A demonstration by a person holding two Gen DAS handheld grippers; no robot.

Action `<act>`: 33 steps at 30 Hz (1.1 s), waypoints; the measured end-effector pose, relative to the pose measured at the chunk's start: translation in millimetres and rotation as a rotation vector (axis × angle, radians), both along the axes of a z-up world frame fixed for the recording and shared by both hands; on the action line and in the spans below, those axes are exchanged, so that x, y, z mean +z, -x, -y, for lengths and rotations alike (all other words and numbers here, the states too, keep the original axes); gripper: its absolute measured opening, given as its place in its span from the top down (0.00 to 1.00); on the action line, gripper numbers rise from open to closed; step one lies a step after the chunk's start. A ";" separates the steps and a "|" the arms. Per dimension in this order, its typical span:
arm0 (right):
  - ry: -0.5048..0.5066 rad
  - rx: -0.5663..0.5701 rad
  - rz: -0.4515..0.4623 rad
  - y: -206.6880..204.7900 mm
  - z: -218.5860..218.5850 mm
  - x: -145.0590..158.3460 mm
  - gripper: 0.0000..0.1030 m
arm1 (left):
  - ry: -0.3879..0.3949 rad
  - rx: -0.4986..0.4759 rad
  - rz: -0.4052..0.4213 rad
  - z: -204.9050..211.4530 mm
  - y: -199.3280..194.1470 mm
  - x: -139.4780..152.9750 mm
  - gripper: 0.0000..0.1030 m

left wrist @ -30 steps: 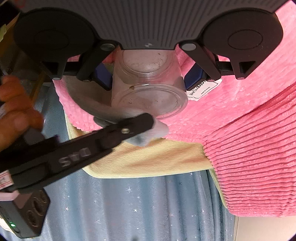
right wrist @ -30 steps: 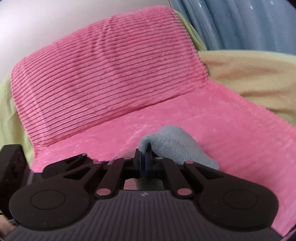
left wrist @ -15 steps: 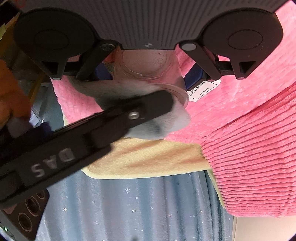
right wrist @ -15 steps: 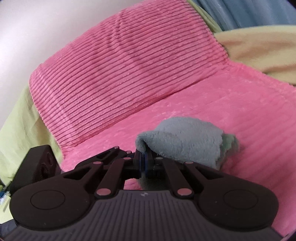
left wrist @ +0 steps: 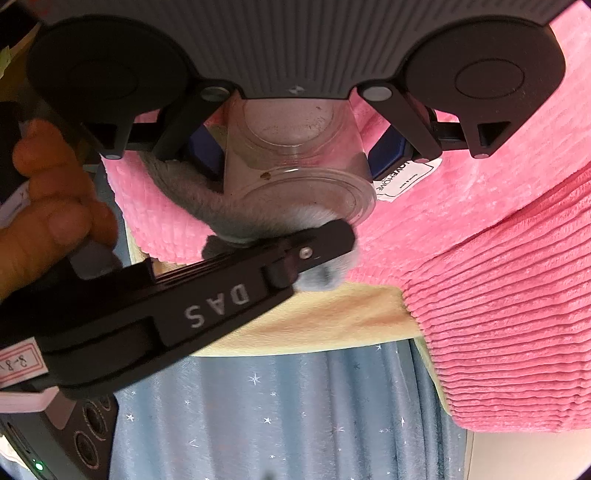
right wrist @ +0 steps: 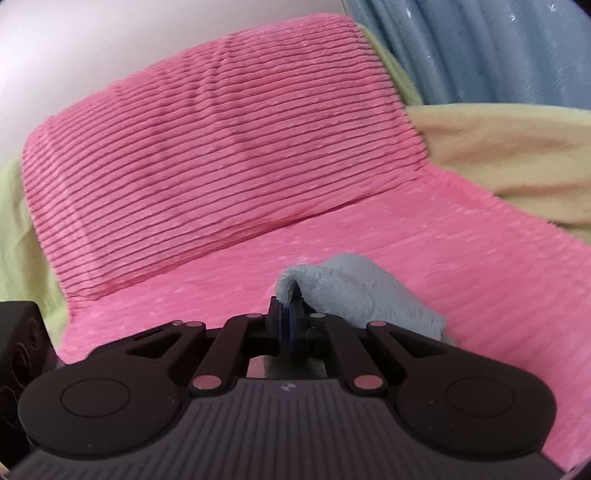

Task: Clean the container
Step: 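Keep wiping the jar rim and opening with the right tool's cloth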

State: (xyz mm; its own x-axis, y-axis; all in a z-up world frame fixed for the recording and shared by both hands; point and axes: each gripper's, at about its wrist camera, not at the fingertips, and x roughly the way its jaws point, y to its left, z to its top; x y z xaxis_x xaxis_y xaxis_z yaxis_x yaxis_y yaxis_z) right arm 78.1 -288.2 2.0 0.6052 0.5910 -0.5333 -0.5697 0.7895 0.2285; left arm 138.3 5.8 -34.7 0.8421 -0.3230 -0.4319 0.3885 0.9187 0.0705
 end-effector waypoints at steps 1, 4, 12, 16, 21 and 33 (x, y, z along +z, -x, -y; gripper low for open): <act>0.004 -0.002 0.005 0.1 -0.4 0.1 1.00 | -0.001 -0.001 0.000 0.0 -0.5 0.2 0.18; 0.016 -0.010 0.018 0.5 -1.8 0.5 0.99 | -0.004 -0.003 0.000 2.1 -1.3 0.9 0.18; 0.045 -0.026 0.052 1.9 -5.7 0.8 0.99 | 0.001 -0.004 -0.007 7.4 3.7 1.0 0.18; 0.017 0.014 0.028 4.6 -12.5 -4.3 0.99 | 0.000 -0.003 -0.007 8.7 3.4 0.6 0.18; -0.056 0.047 -0.022 -0.4 -18.3 -9.9 0.99 | 0.001 0.000 -0.009 10.2 6.3 0.1 0.18; -0.075 0.048 -0.033 -6.7 -22.8 -11.0 1.00 | 0.004 0.006 -0.008 12.1 6.8 -0.7 0.18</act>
